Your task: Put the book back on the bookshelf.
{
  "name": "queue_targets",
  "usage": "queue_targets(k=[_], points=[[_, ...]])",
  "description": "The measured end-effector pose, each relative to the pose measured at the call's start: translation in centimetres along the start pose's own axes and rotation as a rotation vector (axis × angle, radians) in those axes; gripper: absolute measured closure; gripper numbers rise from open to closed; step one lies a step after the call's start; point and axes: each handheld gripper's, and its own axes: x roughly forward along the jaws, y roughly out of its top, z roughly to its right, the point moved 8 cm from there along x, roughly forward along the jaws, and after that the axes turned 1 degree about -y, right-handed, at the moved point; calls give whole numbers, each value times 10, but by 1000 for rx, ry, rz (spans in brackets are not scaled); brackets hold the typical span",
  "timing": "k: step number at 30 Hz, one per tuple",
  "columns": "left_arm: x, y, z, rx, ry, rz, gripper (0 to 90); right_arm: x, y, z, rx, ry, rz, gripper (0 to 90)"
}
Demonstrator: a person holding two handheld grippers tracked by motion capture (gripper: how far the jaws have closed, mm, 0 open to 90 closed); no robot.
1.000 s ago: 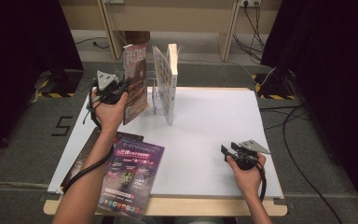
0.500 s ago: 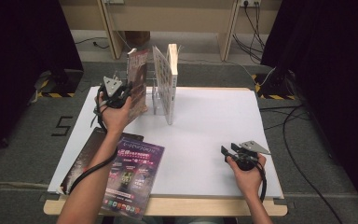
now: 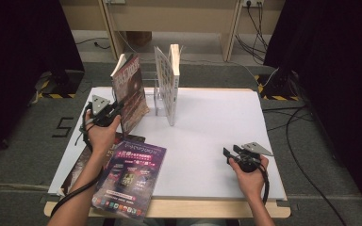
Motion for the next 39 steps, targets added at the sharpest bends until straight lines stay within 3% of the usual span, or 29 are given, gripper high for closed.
queue_targets(k=[10, 17, 25, 28, 32, 39], points=[[-2, -12, -6, -28, -6, -9, 788, 0, -2, 0, 1, 4, -9, 508], [7, -7, -14, -126, -2, 11, 751, 1, -4, 0, 13, 10, -20, 502], [25, -2, -18, -187, 8, 2, 730, 4, -7, 0, 25, 22, -42, 495], [27, 0, -18, -210, 8, 4, 773, 4, -8, -1, 37, 26, -45, 494], [28, 3, -5, -183, -20, 10, 831, 4, -8, 0, 35, 26, -48, 494], [35, 12, 6, -144, -10, 21, 835, 4, -8, 0, 28, 24, -43, 495]])
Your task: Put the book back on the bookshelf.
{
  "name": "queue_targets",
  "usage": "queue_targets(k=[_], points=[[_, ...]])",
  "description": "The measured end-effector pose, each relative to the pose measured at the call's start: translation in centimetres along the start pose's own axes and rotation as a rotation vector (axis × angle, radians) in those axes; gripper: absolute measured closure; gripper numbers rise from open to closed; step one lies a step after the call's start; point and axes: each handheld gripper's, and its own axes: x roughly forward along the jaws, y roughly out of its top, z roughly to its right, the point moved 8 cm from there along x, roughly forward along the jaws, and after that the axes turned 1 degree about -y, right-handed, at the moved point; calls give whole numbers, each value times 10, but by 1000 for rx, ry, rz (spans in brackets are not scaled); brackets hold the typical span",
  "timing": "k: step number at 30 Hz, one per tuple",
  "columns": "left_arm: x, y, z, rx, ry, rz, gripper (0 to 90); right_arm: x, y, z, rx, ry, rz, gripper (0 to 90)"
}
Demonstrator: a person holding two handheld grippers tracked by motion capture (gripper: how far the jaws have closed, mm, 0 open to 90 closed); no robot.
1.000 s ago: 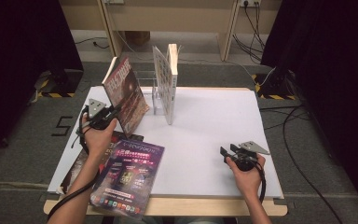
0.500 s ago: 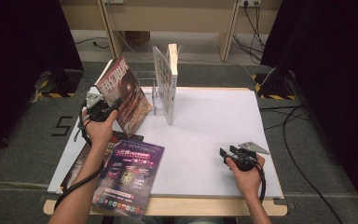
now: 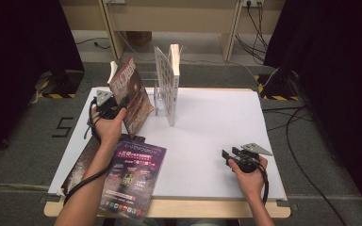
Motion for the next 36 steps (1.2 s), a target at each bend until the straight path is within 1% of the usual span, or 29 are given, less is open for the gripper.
queue_targets(k=[1, 7, 9, 13, 15, 17, 19, 23, 26, 29, 31, 33, 36], points=[[1, 2, 1, 3, -1, 0, 835, -1, 0, 1, 2, -1, 4, 496], [14, 16, 12, 72, 9, 3, 836, -2, 1, 3, 1, -7, 10, 498], [19, 20, 16, 85, 10, 5, 836, -2, 1, 3, 4, -6, 12, 499], [29, 29, 20, 98, 19, 11, 836, -2, 1, 3, 6, -6, 15, 499], [33, 33, 21, 110, 24, 10, 836, -3, 2, 3, 2, -5, 16, 499], [39, 36, 21, 115, 32, 1, 836, -3, 2, 3, -5, -7, 19, 499], [43, 39, 21, 119, 33, 2, 836, -3, 2, 3, -2, -4, 18, 499], [51, 46, 20, 136, 49, 15, 836, -3, 2, 1, -7, 0, 21, 499], [58, 50, 19, 134, 58, 21, 835, -4, 3, 0, -1, 4, 24, 499], [64, 48, 17, 129, 65, 24, 835, -4, 3, 0, 1, 4, 26, 499], [67, 42, 15, 131, 75, 19, 835, -4, 2, 1, -3, 5, 22, 501], [69, 32, 11, 135, 83, 3, 834, -4, 1, 1, 4, 4, 18, 502], [65, 26, 6, 135, 88, 22, 833, -4, 1, 1, -4, 9, 19, 503]])
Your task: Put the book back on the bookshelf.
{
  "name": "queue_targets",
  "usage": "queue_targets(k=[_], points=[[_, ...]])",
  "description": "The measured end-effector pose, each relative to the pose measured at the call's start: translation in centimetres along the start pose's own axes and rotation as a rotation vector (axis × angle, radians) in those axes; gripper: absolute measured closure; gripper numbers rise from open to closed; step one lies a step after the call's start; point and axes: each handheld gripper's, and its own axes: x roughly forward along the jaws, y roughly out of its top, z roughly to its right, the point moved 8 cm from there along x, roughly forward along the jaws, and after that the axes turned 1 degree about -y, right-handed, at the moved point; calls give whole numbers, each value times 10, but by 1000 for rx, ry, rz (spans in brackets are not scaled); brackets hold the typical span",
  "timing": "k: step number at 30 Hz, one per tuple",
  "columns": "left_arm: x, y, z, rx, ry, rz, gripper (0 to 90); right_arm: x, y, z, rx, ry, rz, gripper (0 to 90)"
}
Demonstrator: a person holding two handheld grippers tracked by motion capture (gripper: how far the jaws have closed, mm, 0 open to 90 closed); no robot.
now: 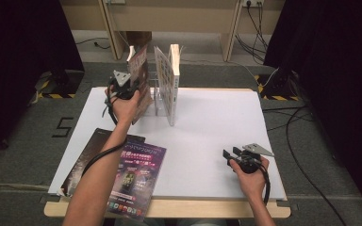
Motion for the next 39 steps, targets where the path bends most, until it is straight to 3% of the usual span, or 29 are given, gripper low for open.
queue_targets(k=[5, 12, 21, 24, 27, 29, 39], points=[[-11, -9, -6, 0, -19, -21, 830, 1, -1, -2, 9, 5, -7, 503], [-26, -23, -20, -68, -51, -31, 822, 2, -2, -4, 4, 5, -12, 503], [-27, -26, -22, -97, -85, -39, 802, 4, -4, -7, 14, 12, -21, 502], [-25, -28, -22, -119, -92, -37, 766, 4, -5, -6, 9, 14, -22, 502], [-24, -31, -24, -187, -96, -48, 704, 4, -5, -5, 13, 15, -24, 501], [-25, -32, -24, -182, -95, -49, 698, 4, -5, -4, 18, 14, -24, 501], [-32, -35, -25, -243, -98, -18, 587, 4, -5, -5, 18, 17, -24, 501]])
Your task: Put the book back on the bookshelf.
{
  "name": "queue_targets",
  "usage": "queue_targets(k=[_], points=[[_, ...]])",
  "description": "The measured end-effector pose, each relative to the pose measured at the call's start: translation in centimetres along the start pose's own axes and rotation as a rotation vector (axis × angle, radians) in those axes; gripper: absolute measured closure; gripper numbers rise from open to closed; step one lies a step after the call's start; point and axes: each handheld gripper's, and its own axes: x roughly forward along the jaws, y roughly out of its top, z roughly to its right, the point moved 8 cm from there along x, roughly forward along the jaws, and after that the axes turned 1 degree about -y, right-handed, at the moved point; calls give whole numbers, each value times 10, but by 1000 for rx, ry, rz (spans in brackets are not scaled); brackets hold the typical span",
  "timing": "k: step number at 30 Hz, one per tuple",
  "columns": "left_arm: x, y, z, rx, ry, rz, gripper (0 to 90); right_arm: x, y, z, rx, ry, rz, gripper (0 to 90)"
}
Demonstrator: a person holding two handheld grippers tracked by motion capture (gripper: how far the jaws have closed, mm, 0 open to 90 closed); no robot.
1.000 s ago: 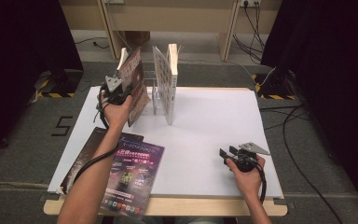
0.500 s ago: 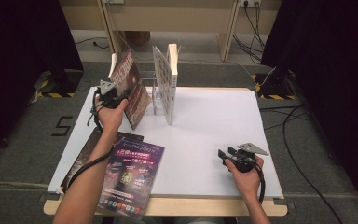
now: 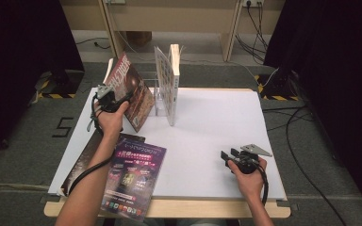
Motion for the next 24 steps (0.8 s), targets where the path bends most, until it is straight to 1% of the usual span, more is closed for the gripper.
queue_targets(k=[2, 5, 7, 8, 10, 12, 13, 14, 15, 19, 24], points=[[-1, -1, -2, -15, -5, -4, 565, 0, 0, 0, 3, -1, 0, 501], [-5, -2, -5, -32, 0, -2, 538, 0, 0, 0, 5, -1, 0, 500], [-8, -3, -7, -47, -9, -1, 538, 0, 0, 0, 5, 0, -1, 500], [-10, -5, -7, -45, -14, -3, 541, 0, -1, 1, 4, 0, -4, 499], [-13, -6, -8, -29, -13, 2, 589, 1, -1, 1, 9, 2, -7, 499], [-15, -7, -8, -51, -27, 4, 632, 1, -1, 0, 15, 2, -8, 499], [-16, -6, -8, -50, -19, 11, 647, 1, -1, 0, 15, 2, -8, 499], [-16, -5, -8, -53, -19, 12, 691, 1, -1, 0, 15, 2, -8, 499], [-16, -3, -8, -64, -29, 15, 716, 1, -1, 0, 16, 2, -8, 498], [-17, 4, 1, -77, -61, 25, 766, 1, -2, 1, 19, 7, -14, 497], [-15, 8, 6, -86, -70, 24, 827, 2, -3, 1, 28, 10, -26, 495]])
